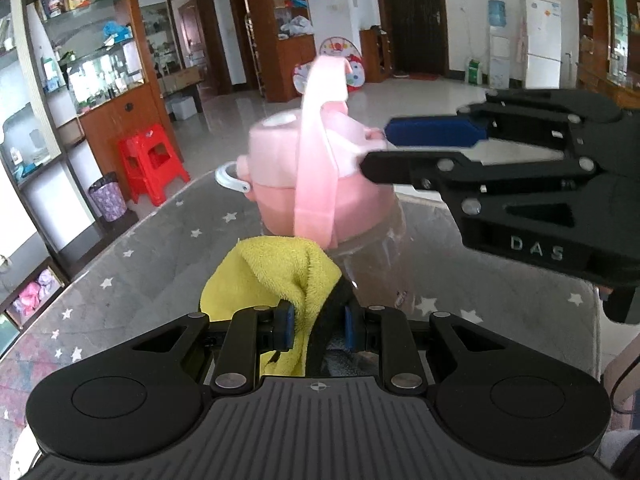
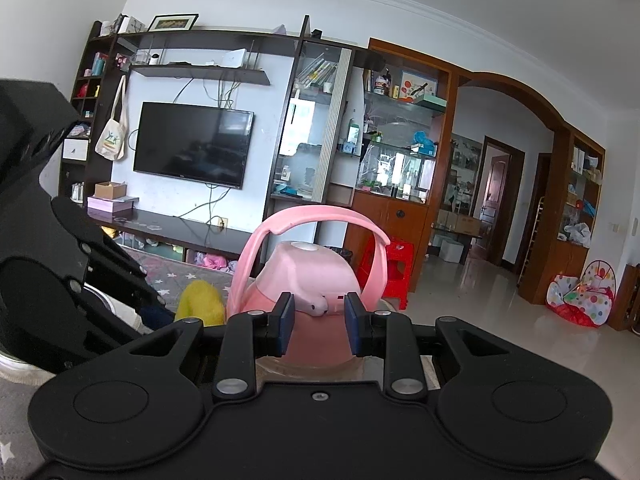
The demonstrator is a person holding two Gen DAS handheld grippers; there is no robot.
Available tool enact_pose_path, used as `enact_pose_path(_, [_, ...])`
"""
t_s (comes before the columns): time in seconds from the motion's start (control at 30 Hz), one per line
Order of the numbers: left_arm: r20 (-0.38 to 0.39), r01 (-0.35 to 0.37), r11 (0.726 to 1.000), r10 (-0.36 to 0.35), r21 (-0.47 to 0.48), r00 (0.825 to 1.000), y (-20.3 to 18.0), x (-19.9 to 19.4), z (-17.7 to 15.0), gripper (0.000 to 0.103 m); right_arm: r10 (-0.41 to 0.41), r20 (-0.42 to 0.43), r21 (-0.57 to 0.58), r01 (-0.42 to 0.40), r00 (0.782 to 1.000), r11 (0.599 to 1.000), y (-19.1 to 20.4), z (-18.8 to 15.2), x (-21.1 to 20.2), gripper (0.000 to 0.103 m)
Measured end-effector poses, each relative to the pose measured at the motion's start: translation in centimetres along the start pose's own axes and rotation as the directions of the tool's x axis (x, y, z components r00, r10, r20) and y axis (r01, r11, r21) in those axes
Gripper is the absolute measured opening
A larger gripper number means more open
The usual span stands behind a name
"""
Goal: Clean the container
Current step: 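Wipe the bottle body with the cloth in the left gripper while the right gripper holds it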
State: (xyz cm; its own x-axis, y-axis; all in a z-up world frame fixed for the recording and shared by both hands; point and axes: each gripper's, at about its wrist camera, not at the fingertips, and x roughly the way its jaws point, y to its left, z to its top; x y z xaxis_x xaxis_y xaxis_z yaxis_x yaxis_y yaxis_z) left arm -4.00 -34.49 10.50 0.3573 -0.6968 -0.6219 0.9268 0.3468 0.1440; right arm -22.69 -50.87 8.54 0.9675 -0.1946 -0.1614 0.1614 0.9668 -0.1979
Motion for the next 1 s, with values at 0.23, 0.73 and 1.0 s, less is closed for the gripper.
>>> enact_pose_path(0.23, [-0.022,0.014,1.0,-0.014,0.004,1.0,-0.6,1.2,-0.7,0.023,-0.001,-0.001,-0.002,0.001,1.0,1.0,-0.2,0.4,-0.2,0.029])
enact_pose_path(0.73, [-0.066,0.027,0.999,-0.03,-0.047,0.997,-1.0,2.8,-2.4,0.023,-0.005,-0.002,0.002,0.005,1.0,1.0,-0.4,0.9,0.1,0.029])
enact_pose_path(1.0, [-0.075,0.002,0.998,-0.007,-0.071,0.997,-1.1,2.9,-2.7,0.024,-0.003,0.002,0.009,0.003,1.0,1.0,-0.7,1.0,0.1,0.029])
